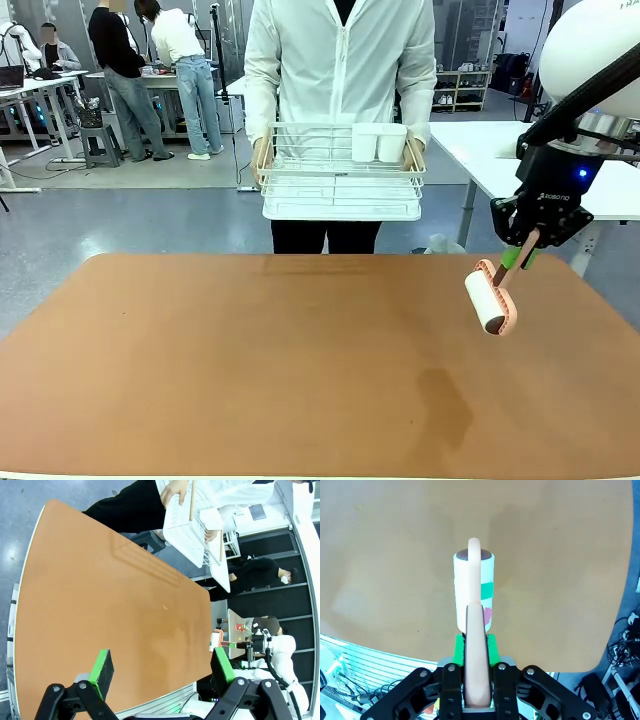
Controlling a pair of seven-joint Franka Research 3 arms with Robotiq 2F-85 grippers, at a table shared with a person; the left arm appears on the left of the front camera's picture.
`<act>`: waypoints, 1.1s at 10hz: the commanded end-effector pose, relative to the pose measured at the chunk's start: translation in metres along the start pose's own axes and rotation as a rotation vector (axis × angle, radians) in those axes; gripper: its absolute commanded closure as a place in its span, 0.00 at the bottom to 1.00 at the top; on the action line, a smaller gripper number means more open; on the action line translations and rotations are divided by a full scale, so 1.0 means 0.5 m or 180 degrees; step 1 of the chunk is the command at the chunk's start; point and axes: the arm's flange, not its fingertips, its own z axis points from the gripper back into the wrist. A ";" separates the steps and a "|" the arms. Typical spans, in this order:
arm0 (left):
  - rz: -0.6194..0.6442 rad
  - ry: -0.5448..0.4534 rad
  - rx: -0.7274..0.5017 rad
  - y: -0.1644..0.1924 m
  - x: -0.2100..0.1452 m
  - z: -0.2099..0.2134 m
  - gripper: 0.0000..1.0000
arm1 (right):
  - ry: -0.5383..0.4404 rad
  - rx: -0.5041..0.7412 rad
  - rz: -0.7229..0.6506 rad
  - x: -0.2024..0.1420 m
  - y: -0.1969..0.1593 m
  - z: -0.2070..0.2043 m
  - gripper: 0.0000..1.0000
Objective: Clean the table.
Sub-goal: Place the Lint Roller down when the Dish drying rack is positioned in the middle of the table.
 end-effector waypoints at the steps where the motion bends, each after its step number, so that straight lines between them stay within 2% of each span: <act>1: -0.0051 -0.0012 -0.0065 0.001 -0.001 0.005 0.00 | 0.0014 -0.0001 0.0011 0.005 0.006 0.007 0.79; 11: -0.0051 -0.0012 -0.0065 0.001 -0.001 0.005 0.00 | 0.0014 -0.0001 0.0011 0.005 0.006 0.007 0.79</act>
